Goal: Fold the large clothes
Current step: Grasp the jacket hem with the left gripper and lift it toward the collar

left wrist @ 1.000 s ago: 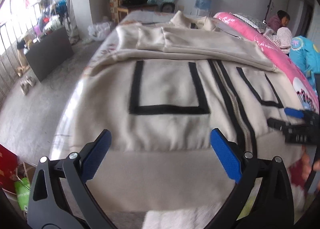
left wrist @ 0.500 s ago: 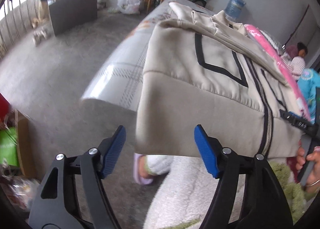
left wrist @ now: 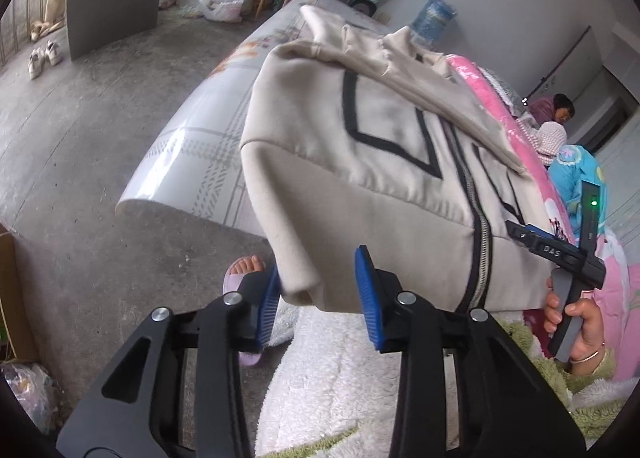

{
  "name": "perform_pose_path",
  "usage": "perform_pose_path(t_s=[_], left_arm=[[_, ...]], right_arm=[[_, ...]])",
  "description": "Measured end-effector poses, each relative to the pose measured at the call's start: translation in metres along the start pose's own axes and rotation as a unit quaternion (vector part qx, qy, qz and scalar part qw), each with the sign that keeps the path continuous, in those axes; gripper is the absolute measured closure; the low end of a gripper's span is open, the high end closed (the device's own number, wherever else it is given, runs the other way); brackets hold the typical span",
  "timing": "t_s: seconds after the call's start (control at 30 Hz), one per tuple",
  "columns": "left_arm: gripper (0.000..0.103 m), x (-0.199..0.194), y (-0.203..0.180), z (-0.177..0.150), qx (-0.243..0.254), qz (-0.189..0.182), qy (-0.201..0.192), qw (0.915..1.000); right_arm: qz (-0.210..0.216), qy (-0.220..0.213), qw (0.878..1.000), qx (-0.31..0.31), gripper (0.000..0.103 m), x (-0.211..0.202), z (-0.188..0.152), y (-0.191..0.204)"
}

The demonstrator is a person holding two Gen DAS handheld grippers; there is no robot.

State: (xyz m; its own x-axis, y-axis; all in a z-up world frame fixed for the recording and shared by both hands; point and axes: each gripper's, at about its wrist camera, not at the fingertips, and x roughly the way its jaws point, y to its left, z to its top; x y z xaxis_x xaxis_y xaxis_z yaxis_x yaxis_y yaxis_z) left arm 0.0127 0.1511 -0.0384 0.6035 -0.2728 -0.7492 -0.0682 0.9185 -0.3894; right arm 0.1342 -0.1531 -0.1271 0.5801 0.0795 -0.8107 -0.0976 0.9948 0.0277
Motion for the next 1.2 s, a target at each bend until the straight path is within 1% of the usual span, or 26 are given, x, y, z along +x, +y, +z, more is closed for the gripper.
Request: perform_pose_path(t_s=[0.1,0.2,0.33,0.37,0.43,0.47,0.53,0.57,0.7,0.8,0.87,0.93,1.0,1.1,1.2], left_arm=[[0.069,0.003,-0.005,0.005,0.009,0.010,-0.002,0.9999],[0.069,0.014,0.000,0.008,-0.006,0.023,0.010,0.9997],[0.069,0.016,0.008,0.009,-0.026,0.031,0.009,0.9991],[0.071,0.015,0.009,0.008,-0.027,0.034,0.009,0.9990],[0.082,0.012,0.009,0.009,-0.027,0.042,0.007,0.9987],[0.084,0.011,0.009,0.009,-0.025,0.042,0.006,0.9988],[0.085,0.007,0.005,0.009,-0.018,0.041,0.001,0.9990],[0.085,0.007,0.003,0.010,-0.012,0.048,0.003,0.9988],[0.088,0.013,-0.006,0.011,0.008,0.092,0.013,0.9956],[0.091,0.013,-0.019,0.010,0.045,0.134,0.011,0.9898],[0.092,0.013,-0.024,0.010,0.059,0.154,0.016,0.9862],[0.092,0.014,-0.027,0.010,0.066,0.165,0.021,0.9838],[0.092,0.014,-0.031,0.010,0.075,0.173,0.021,0.9817],[0.092,0.013,-0.035,0.009,0.088,0.181,0.019,0.9793],[0.092,0.014,-0.035,0.009,0.093,0.185,0.021,0.9782]], right_arm=[[-0.001,0.000,1.000,0.001,0.006,0.000,0.000,0.000],[0.000,0.000,1.000,0.000,0.006,0.000,0.000,0.000],[-0.001,-0.001,1.000,0.001,0.006,0.000,0.000,0.000],[-0.002,-0.001,1.000,0.001,0.006,0.000,0.000,0.000],[-0.003,-0.001,1.000,0.001,0.006,0.001,0.000,0.001],[-0.002,-0.001,1.000,0.001,0.006,0.001,0.000,0.000],[-0.003,-0.001,1.000,0.001,0.006,0.001,0.000,0.001],[-0.003,-0.001,1.000,0.001,0.006,0.001,0.000,0.001],[-0.002,-0.002,1.000,0.000,0.006,0.000,0.000,0.001],[0.004,0.005,1.000,0.002,0.006,-0.002,0.001,-0.002],[0.011,0.009,1.000,0.011,0.006,-0.006,0.000,-0.006],[0.018,0.009,1.000,0.016,0.006,-0.013,-0.004,-0.011],[0.017,0.009,1.000,0.015,0.006,-0.021,-0.010,-0.016],[0.014,0.016,1.000,0.015,0.006,-0.039,-0.026,-0.028],[0.016,0.026,0.999,0.020,0.009,-0.056,-0.042,-0.039]])
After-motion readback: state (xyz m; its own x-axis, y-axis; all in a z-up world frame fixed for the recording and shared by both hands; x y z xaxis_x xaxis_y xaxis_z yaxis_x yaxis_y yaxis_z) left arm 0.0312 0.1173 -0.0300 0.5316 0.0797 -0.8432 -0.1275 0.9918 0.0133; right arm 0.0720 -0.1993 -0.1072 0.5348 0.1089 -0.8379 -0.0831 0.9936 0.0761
